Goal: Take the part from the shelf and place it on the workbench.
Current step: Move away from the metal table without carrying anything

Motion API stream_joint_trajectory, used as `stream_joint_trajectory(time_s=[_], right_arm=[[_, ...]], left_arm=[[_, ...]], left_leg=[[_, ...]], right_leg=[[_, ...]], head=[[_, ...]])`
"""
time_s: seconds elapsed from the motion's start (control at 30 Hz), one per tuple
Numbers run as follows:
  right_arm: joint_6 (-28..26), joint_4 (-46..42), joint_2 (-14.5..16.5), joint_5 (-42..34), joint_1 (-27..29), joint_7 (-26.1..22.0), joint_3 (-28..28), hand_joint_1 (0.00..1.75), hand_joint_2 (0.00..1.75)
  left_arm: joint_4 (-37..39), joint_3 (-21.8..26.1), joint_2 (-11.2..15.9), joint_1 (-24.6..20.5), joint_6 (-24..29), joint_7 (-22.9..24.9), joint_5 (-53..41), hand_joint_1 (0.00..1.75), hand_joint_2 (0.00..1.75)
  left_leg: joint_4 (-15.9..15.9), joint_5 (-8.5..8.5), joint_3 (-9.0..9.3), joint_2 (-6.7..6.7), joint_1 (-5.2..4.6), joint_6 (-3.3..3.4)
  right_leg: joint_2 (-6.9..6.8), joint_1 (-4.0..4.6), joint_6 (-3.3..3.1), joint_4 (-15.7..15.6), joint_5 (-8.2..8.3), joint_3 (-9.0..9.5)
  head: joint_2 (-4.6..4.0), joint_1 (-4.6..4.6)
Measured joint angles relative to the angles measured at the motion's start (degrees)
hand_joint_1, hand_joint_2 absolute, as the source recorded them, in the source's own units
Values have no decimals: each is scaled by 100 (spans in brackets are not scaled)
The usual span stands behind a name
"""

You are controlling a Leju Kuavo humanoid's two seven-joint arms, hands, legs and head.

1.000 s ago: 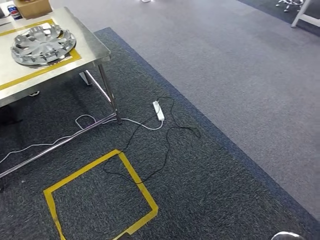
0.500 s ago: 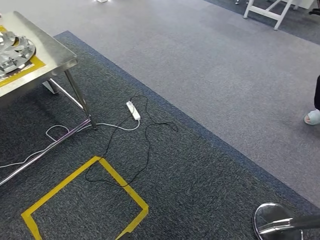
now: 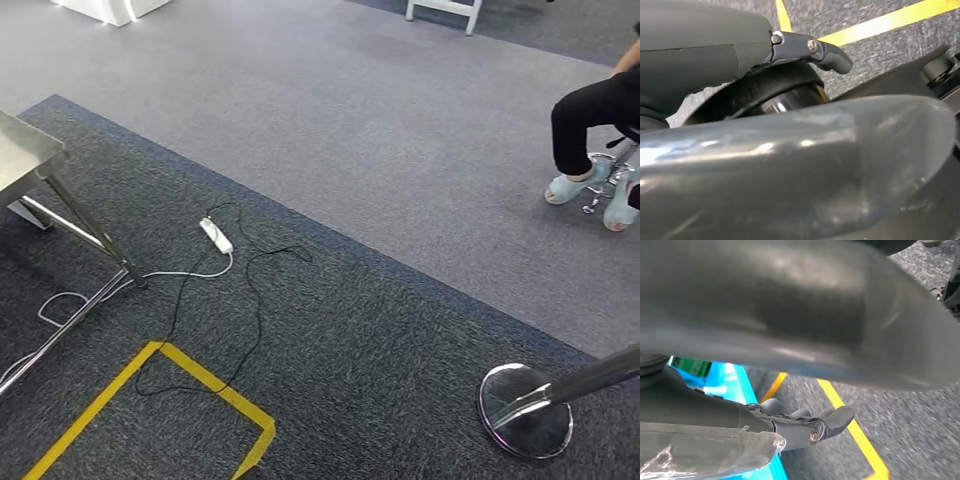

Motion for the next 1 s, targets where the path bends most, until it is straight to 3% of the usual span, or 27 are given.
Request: stream_joint_trajectory(time_s=[0.03, 0.1, 0.13, 0.2, 0.27, 0.33, 0.4, 0.43, 0.47, 0.5, 0.57, 0.63, 0.7, 0.77, 0.83, 0.9, 0.93, 1.0], right_arm=[[-1, 0, 0, -3, -2, 2, 0, 0, 0], [-3, 0, 0, -8, -13, -2, 0, 0, 0], [-4, 0, -1, -10, -9, -4, 0, 0, 0], [-8, 0, -2, -19, 23, -9, 0, 0, 0], [-16, 0, -4, -39, 49, -4, -1, 0, 0], [-22, 0, -4, -58, 28, 1, -2, 0, 0], [-17, 0, -4, -64, 4, -1, -2, 0, 0], [-15, 0, -4, -63, 5, -6, -2, 0, 0], [-10, 0, -4, -53, 13, -16, -2, 0, 0], [-6, 0, -4, -38, 20, -30, -2, 0, 0], [1, 0, -4, 14, 16, -60, -2, 0, 0], [3, 0, -4, 62, -11, -93, 2, 0, 0], [7, 0, -4, 96, -16, -123, 9, 0, 0], [8, 0, -4, 115, -3, -135, 14, 0, 0], [8, 0, -4, 120, -15, -139, 16, 0, 0], [8, 0, -4, 121, -33, -143, 19, 0, 0], [8, 0, -4, 121, -33, -144, 20, 0, 0], [8, 0, -4, 116, -18, -146, 19, 0, 0]], left_arm=[[0, -1, -1, 0, 3, 13, 0, 0, 0], [0, -4, -5, -8, 14, 39, -1, 0, 0], [0, -5, -8, -13, 22, 50, -2, 0, 0], [0, -7, -15, -18, 34, 63, -2, 0, 0], [0, -5, -25, -16, 34, 66, 5, 0, 0], [0, -2, -27, -5, 27, 62, 20, 0, 0], [0, 2, -22, 12, 19, 56, 37, 0, 0], [0, 4, -21, 16, 20, 53, 48, 0, 0], [0, 6, -20, 15, 30, 48, 72, 0, 0], [0, 8, -20, 14, 46, 42, 100, 0, 0], [0, 12, -18, 14, 84, 17, 175, 0, 0], [0, 25, -8, 10, 107, -23, 244, 0, 0], [0, 54, 2, -3, 116, -50, 302, 0, 0], [0, 84, 5, -16, 116, -56, 331, 0, 0], [0, 101, 10, -13, 115, -58, 337, 0, 0], [0, 114, 20, 1, 115, -60, 337, 0, 0], [0, 124, 28, 7, 115, -60, 338, 0, 0], [0, 140, 40, 11, 116, -58, 339, 0, 0]], left_leg=[[-381, 198, 164, -149, 19, -2], [-920, 354, 390, -398, 59, 17], [-1010, 337, 422, -453, 62, 41], [-1030, 318, 439, -344, 57, 117], [-1038, 321, 460, -199, 61, 197], [-1041, 311, 475, -30, 46, 247], [-1040, 291, 487, 156, 26, 263], [-1040, 279, 497, 239, 21, 262], [-1040, 262, 516, 311, 20, 255], [-1039, 241, 545, 377, 21, 241], [-1037, 182, 613, 497, -1, 188], [-1041, 141, 659, 595, -37, 125], [-1075, 139, 693, 688, -43, 68], [-1021, 65, 690, 584, -23, 10], [-539, -220, 458, 292, -10, -17], [199, -510, 49, 132, -14, -10], [430, -531, -107, 110, -17, -3], [341, -276, -160, 79, -18, 21]], right_leg=[[84, -1, 24, 17, 0, -10], [234, 2, 87, 68, 0, -72], [296, 0, 121, 81, 3, -107], [375, -24, 180, 77, 12, -158], [122, -13, 229, 269, -112, -259], [-286, 4, 266, 924, -470, -568], [-431, -12, 290, 1657, -779, -928], [-448, -19, 294, 1803, -792, -997], [-460, -24, 293, 1717, -694, -946], [-492, -25, 288, 1426, -513, -786], [-705, -9, 263, 629, -167, -345], [-834, 17, 203, 231, -58, -136], [-727, 38, 127, 213, -64, -160], [-600, 26, 57, 179, -47, -162], [-464, 3, -3, 147, -23, -149], [-309, 8, -33, 143, -17, -152], [-220, 13, -38, 143, -18, -151], [-44, 16, -36, 144, -16, -142]], head=[[0, -6], [0, -16], [1, -24], [1, -24], [0, 10], [0, 46], [0, 47], [0, 47], [0, 47], [0, 49], [0, 55], [0, 53], [0, 51], [0, 38], [0, 8], [0, -6], [0, -7], [0, -6]])
